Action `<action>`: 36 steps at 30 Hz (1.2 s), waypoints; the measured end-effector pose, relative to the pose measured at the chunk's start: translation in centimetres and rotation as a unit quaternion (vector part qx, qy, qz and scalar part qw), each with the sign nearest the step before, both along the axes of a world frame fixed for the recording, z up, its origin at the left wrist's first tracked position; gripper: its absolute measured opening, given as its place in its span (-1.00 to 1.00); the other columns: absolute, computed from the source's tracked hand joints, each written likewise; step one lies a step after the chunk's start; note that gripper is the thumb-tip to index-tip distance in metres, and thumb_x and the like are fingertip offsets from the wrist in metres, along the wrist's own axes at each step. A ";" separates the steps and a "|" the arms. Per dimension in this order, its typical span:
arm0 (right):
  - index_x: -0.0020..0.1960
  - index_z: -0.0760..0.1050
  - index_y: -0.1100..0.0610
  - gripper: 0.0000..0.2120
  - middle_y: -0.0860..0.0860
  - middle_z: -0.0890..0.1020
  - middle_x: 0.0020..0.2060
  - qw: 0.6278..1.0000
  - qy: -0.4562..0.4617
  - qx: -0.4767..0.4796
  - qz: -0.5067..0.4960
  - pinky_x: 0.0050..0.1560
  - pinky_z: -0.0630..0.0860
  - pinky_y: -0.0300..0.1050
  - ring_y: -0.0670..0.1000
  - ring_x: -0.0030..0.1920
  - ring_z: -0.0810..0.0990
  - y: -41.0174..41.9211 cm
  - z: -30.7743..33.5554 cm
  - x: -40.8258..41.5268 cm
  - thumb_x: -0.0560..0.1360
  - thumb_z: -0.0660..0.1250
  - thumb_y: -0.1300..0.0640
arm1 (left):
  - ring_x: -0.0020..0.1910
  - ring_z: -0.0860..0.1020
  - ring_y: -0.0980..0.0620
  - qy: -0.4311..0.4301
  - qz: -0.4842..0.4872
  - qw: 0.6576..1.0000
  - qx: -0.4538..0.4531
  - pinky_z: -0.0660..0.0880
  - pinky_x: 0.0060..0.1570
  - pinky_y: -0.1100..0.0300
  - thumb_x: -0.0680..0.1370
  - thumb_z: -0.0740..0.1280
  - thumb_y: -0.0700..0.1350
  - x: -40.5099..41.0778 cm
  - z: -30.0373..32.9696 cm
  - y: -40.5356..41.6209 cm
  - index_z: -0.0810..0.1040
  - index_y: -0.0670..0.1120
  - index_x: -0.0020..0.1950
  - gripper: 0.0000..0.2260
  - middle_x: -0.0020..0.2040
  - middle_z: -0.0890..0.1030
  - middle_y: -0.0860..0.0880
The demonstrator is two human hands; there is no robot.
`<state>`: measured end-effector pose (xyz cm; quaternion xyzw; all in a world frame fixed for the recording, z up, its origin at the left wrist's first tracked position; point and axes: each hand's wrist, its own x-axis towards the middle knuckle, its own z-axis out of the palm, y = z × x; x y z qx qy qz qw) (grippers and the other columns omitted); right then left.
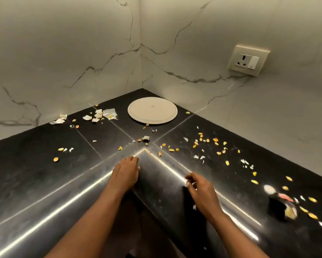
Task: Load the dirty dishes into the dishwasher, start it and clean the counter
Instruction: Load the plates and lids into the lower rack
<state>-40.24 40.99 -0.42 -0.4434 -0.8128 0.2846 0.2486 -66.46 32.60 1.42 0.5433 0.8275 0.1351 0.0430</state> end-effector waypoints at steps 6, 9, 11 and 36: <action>0.15 0.54 0.04 -0.76 -0.07 0.59 0.00 0.998 -0.052 0.023 0.009 -0.06 0.40 -0.22 -0.03 -0.02 0.57 7.1 0.9 -6.2 0.50 0.35 0.19 | 0.25 0.40 -0.16 -0.025 0.030 0.999 0.017 0.34 0.25 0.01 0.58 0.21 -0.13 -5.4 0.7 8.5 0.40 -0.13 0.34 -0.68 0.28 0.47 -0.13; 0.22 0.50 0.04 -0.73 -0.06 0.56 0.07 0.996 -0.079 0.034 0.026 0.00 0.43 -0.17 -0.02 0.05 0.56 10.1 1.6 -10.1 0.52 0.35 0.12 | 0.28 0.35 -0.21 -0.038 0.049 0.998 -0.002 0.32 0.23 -0.04 0.57 0.24 -0.11 -8.3 1.5 12.3 0.33 -0.17 0.37 -0.61 0.34 0.40 -0.18; 0.28 0.48 0.07 -0.67 -0.02 0.54 0.14 0.994 -0.092 0.050 0.044 0.10 0.48 -0.07 0.02 0.13 0.54 12.2 1.7 -13.0 0.53 0.35 0.09 | 0.33 0.31 -0.22 -0.047 0.062 0.996 -0.035 0.32 0.26 -0.07 0.54 0.32 -0.04 -10.7 2.0 15.0 0.26 -0.17 0.42 -0.50 0.39 0.34 -0.18; 0.40 0.26 0.28 -0.57 0.44 0.56 0.09 0.757 -0.389 0.476 0.220 -0.17 0.58 0.20 0.46 -0.04 0.60 29.3 0.0 -29.3 0.60 0.11 0.09 | 0.44 -0.38 -0.33 -0.115 0.053 0.912 -0.389 -0.08 0.37 -0.40 0.58 0.28 0.05 -15.7 0.7 22.3 -0.38 -0.07 0.52 -0.14 0.47 -0.46 -0.19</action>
